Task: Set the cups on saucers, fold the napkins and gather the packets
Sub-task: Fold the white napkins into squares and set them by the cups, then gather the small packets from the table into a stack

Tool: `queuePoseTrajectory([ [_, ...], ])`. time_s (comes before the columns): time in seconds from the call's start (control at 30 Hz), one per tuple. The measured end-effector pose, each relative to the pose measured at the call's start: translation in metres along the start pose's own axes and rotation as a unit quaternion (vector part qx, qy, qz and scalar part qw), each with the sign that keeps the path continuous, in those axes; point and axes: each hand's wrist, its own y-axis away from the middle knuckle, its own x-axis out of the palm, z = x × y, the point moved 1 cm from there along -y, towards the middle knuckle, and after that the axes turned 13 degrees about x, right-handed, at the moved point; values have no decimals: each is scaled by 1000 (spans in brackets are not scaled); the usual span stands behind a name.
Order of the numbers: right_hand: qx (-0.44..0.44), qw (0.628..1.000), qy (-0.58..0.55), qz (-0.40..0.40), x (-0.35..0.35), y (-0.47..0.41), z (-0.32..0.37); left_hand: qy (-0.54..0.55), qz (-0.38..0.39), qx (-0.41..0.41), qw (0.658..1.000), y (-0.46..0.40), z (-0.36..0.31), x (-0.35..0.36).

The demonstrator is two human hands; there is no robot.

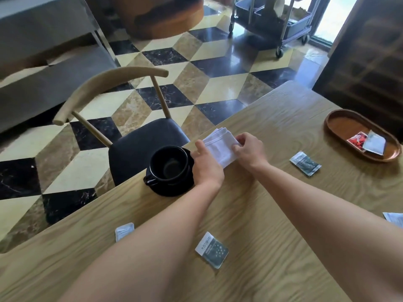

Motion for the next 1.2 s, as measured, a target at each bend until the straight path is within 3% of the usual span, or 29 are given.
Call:
queuePoseTrajectory([
  [0.07, -11, 998, 64, -11, 7, -1, -2, -30, 10, 7, 999, -1, 2, 5],
  [0.17, -81, 977, 187, -65, 16, 2, -8, -140, 13, 84, 986, -1, 4, 12],
  [0.27, -166, 951, 249, -78, 18, 3, -17, -225, 18, 203, 953, -5, 8, 16],
  [0.37, -214, 924, 314, -54, 22, 3, -32, -293, 95, 254, 917, -7, 20, 24],
  [0.7, -191, 920, 344, 1, 29, 0, -31, -400, 258, 176, 862, -19, 22, 32],
  [0.83, -151, 903, 397, 67, 3, 5, 7, -317, 315, 111, 888, -27, -10, 2],
  [0.9, -145, 914, 373, 65, -11, 18, 26, -217, 278, 122, 928, -15, -24, -22],
  [1.0, -137, 973, 185, 15, -19, 69, 37, -46, 142, 142, 979, 38, -24, -63],
  [1.1, -138, 988, 65, 28, 0, 152, 25, 63, 12, 76, 995, 123, 12, -96],
  [1.2, -106, 989, 30, 100, 31, 250, -8, 92, -24, -34, 995, 225, 69, -127],
])
